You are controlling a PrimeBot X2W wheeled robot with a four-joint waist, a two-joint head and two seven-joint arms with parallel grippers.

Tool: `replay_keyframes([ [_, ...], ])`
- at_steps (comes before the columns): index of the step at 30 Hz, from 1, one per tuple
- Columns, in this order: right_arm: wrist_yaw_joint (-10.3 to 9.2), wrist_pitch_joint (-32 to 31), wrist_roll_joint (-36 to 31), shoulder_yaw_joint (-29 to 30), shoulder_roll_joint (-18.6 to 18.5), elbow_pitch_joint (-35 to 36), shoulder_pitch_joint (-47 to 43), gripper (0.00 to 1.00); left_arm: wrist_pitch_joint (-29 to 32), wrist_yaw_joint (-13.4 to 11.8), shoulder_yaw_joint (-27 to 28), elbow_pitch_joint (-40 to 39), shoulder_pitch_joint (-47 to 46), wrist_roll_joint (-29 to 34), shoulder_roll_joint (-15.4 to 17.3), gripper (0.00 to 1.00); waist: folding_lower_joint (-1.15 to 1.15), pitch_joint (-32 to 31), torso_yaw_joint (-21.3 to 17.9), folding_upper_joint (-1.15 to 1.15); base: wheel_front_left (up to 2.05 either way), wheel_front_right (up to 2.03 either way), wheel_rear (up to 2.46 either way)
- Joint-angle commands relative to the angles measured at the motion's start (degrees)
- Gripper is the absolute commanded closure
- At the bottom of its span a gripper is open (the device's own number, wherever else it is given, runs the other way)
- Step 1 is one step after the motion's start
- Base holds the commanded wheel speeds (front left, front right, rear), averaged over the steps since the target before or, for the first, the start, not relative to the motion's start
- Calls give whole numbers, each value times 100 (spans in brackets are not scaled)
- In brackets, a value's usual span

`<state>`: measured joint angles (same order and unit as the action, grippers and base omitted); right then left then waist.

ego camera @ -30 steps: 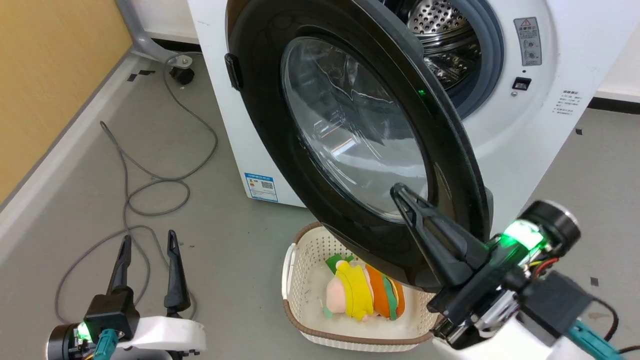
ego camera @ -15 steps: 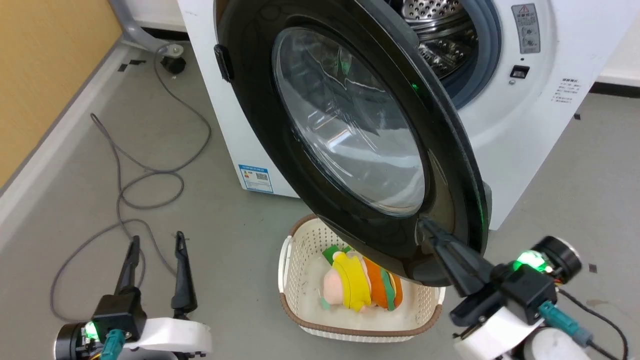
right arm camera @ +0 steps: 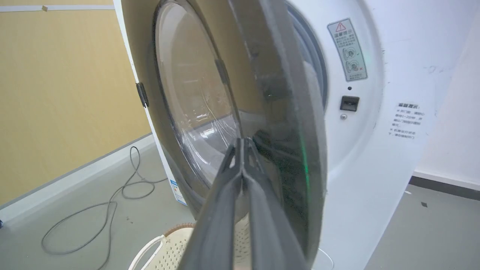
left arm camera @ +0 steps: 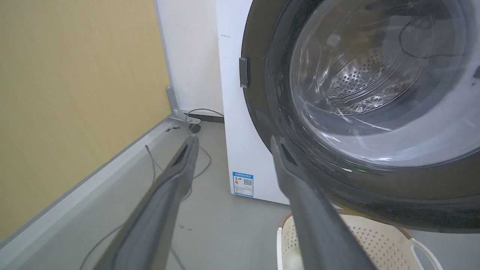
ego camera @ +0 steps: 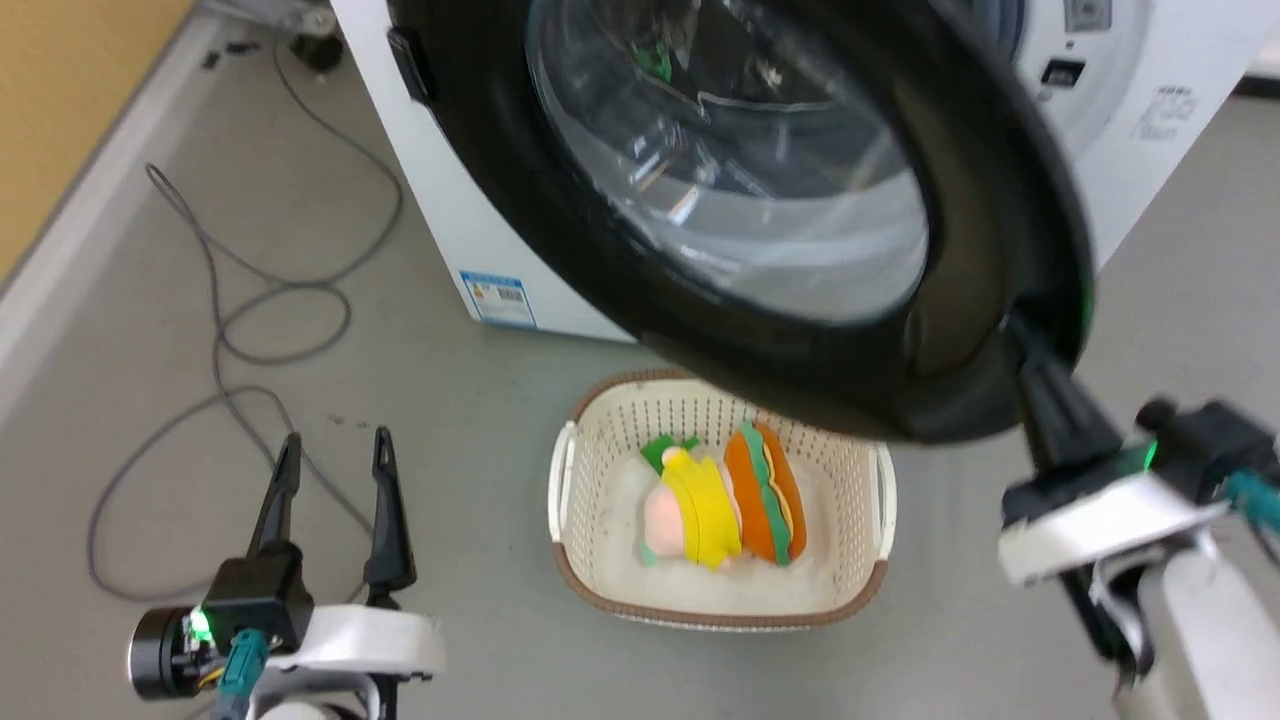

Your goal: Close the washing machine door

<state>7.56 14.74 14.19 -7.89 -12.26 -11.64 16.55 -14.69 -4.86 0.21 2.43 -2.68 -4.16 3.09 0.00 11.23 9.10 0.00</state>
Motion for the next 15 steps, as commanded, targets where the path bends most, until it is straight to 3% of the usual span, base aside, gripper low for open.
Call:
replay_keyframes([
  [1, -8, 26, 7, 55, -4, -93, 244, 100, -30, 3, -27, -23, -142, -11, -5, 0, 0, 189, -20, 0, 0, 0, 0],
  [15, -8, 26, -147, 711, -303, -1285, 2016, 100, -30, -120, -346, -78, -737, -205, -20, 0, 0, 1137, 98, 0, 0, 0, 0],
])
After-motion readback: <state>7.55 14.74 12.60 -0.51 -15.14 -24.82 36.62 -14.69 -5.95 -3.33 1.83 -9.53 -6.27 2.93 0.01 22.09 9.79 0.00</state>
